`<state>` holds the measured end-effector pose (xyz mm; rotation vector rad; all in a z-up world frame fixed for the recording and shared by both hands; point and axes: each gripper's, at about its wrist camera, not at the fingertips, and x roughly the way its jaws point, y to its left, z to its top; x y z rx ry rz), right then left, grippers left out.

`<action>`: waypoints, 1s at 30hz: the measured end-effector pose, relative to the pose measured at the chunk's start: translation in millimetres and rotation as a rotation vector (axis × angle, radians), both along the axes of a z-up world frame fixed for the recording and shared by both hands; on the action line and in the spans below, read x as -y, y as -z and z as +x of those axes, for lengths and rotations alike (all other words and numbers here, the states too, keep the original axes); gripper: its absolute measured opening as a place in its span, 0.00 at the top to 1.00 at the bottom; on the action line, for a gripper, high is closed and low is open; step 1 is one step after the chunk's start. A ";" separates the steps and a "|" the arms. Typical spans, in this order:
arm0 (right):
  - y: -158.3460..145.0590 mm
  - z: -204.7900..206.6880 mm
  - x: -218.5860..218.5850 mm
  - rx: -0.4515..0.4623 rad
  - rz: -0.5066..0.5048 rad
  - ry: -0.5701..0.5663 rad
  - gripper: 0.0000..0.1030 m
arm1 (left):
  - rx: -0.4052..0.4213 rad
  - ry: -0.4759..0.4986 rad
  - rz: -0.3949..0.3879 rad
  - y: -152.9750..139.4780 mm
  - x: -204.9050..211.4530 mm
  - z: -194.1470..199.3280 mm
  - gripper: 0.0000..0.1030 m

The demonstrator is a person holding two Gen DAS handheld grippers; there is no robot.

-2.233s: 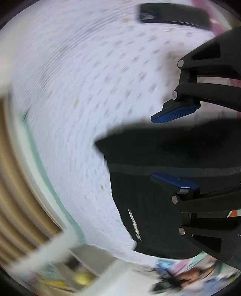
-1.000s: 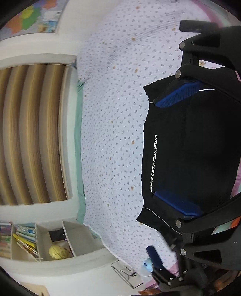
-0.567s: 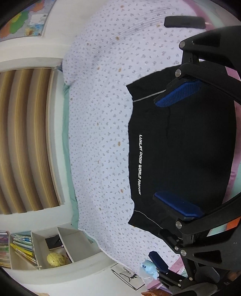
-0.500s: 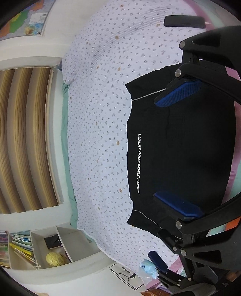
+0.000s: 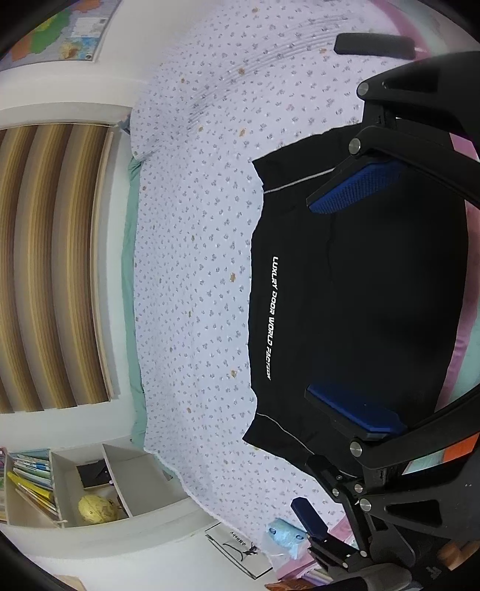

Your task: Fold large clothes

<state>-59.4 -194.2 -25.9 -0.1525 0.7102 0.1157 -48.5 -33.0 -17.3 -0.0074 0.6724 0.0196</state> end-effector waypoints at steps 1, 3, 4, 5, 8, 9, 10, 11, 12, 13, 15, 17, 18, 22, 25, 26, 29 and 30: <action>-0.5 -0.2 0.1 0.002 -0.002 0.000 0.09 | 0.000 0.002 -0.003 0.0 -0.5 -0.1 0.31; -1.2 -0.4 0.8 0.004 0.003 0.002 0.09 | 0.001 0.002 -0.001 0.0 -0.8 -0.7 0.31; -0.9 0.2 1.2 0.001 0.007 0.001 0.09 | 0.002 0.002 0.002 0.3 -0.4 -1.1 0.31; -0.5 0.9 1.9 -0.003 0.009 0.000 0.09 | 0.002 0.000 0.004 0.2 -0.6 -1.3 0.31; 2.6 3.2 2.6 -0.019 0.012 0.003 0.09 | 0.001 -0.001 0.006 0.4 -0.6 -1.4 0.31; 3.2 3.4 2.4 -0.022 0.013 0.003 0.09 | 0.001 -0.003 0.008 0.4 -0.4 -1.3 0.31; 4.0 3.6 2.3 -0.026 0.014 0.003 0.09 | 0.004 -0.002 0.011 0.5 0.2 -1.4 0.31; 4.5 3.4 2.0 -0.027 0.015 0.003 0.09 | 0.008 -0.001 0.013 0.2 0.5 -1.8 0.31; 4.7 3.1 1.6 -0.026 0.014 0.004 0.09 | 0.014 -0.003 0.015 -0.3 0.8 -2.4 0.31; 4.6 3.1 1.6 -0.025 0.013 0.004 0.09 | 0.019 -0.005 0.016 -0.9 1.0 -2.7 0.31; 4.8 3.4 2.2 -0.026 0.012 0.005 0.09 | 0.022 -0.003 0.015 -1.6 1.7 -3.4 0.31; 5.8 4.1 3.0 -0.030 0.015 0.007 0.09 | 0.027 -0.004 0.021 -2.2 2.7 -4.2 0.31; 6.3 4.0 2.8 -0.030 0.016 0.008 0.09 | 0.029 -0.005 0.026 -2.3 3.5 -4.4 0.31; 8.3 3.9 0.9 -0.028 0.001 0.010 0.09 | 0.048 -0.008 0.028 -3.8 4.5 -7.5 0.31; 10.1 3.6 -1.0 -0.033 -0.002 0.003 0.09 | 0.063 0.002 0.002 -6.1 2.3 -9.2 0.31; 10.6 3.8 -1.0 -0.035 -0.002 0.001 0.09 | 0.066 0.000 0.004 -6.7 2.3 -9.5 0.31; 11.4 3.2 -2.4 -0.031 -0.010 -0.002 0.09 | 0.072 -0.006 0.018 -7.1 2.0 -9.3 0.31; 11.6 3.3 -2.9 -0.031 -0.014 -0.002 0.09 | 0.072 -0.006 0.018 -7.0 1.5 -8.9 0.31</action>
